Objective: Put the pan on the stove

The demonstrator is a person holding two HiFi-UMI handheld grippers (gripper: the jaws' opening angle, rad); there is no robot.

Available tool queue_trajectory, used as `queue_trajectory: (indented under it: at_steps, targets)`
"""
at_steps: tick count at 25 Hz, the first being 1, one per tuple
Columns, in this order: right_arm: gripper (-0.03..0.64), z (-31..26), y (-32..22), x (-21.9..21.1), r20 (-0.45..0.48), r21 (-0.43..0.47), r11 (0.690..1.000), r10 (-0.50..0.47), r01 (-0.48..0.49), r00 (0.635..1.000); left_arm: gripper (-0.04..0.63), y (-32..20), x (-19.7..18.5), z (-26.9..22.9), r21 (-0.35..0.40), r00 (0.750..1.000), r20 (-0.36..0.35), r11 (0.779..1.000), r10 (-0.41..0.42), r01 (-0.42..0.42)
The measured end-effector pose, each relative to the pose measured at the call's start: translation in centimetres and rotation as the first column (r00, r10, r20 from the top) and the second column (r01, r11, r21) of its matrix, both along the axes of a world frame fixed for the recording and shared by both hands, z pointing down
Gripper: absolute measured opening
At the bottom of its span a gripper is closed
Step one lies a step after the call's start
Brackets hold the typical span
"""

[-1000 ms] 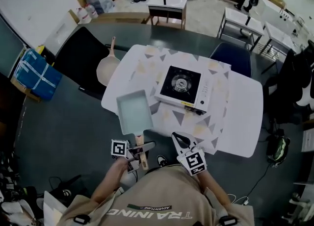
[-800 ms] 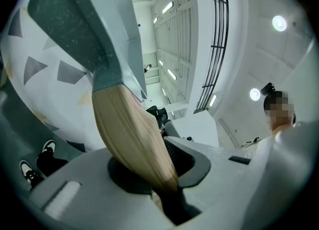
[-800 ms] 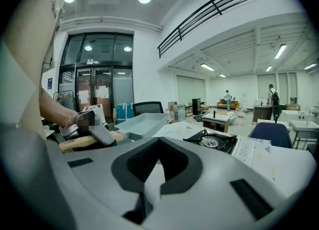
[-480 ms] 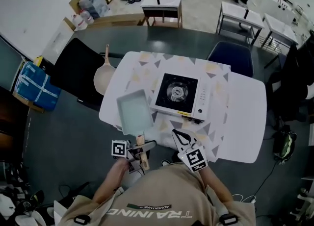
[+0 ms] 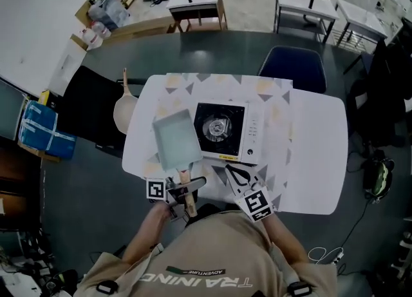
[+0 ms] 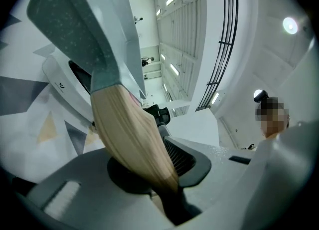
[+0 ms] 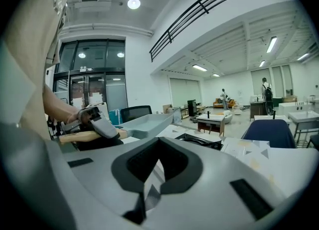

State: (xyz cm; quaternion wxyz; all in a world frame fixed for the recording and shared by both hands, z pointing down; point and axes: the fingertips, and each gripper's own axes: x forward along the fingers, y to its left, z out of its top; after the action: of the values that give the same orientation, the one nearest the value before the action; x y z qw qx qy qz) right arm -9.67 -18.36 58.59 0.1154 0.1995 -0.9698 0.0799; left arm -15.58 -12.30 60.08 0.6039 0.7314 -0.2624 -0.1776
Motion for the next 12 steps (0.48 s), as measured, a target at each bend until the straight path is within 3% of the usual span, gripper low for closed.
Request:
queue_trajectory:
  at_steps: [12]
  targets:
    - [0.002,1.3,-2.5,3.5,-0.043,-0.044,0.987,0.154,-0.156,0.987,0.072,-3.3,2.7,0.2,-0.019,0.983,-0.035,0.983,0.179,-0.180]
